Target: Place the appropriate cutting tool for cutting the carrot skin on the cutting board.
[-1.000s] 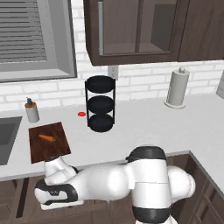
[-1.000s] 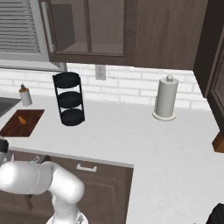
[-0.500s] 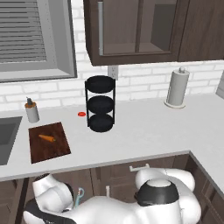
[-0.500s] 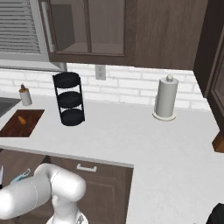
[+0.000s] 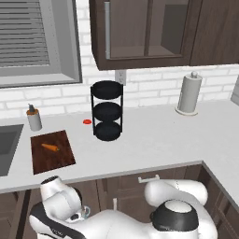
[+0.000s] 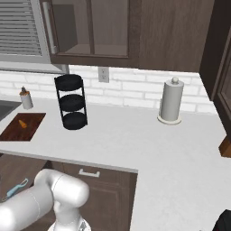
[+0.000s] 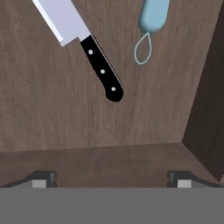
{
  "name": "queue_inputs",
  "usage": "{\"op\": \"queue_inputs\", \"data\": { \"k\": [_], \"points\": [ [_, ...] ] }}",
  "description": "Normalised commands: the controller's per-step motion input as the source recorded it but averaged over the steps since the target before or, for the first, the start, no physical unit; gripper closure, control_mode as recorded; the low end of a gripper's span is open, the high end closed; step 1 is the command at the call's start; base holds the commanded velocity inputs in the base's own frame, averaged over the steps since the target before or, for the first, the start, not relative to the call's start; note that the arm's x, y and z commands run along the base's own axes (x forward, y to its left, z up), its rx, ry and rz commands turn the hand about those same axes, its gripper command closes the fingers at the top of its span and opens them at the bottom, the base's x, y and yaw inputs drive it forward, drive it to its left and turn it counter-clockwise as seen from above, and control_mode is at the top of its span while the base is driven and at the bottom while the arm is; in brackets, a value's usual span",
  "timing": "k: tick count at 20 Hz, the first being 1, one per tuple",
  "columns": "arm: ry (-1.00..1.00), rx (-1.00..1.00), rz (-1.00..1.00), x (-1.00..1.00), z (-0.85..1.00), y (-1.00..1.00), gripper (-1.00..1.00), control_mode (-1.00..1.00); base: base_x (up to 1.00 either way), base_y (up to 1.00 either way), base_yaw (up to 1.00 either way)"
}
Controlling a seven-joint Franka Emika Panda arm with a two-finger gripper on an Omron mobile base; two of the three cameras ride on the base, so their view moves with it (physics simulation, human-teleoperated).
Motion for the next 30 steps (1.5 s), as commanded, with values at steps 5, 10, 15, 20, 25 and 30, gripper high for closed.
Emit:
{"op": "queue_inputs", "data": {
  "k": [5,10,15,20,25,30],
  "points": [
    [-0.03,0.0,0.01,0.39,0.04,0.0,-1.0,-1.0,0.0,0.0,0.0],
    [-0.13,0.0,-0.01,0.04,0.0,-0.02,-1.0,-1.0,0.0,0.0,0.0],
    [-0.19,0.05,-0.12,0.0,-0.03,-0.27,-1.0,-1.0,0.0,0.0,0.0],
    [-0.04,0.05,-0.15,0.07,-0.01,-0.4,-1.0,-1.0,0.0,0.0,0.0],
    [0.0,0.02,-0.15,0.31,-0.14,-0.1,-1.0,-1.0,0.0,0.0,0.0],
    [0.0,0.0,-0.12,0.24,-0.25,0.0,-1.0,-1.0,0.0,0.0,0.0]
  ]
}}
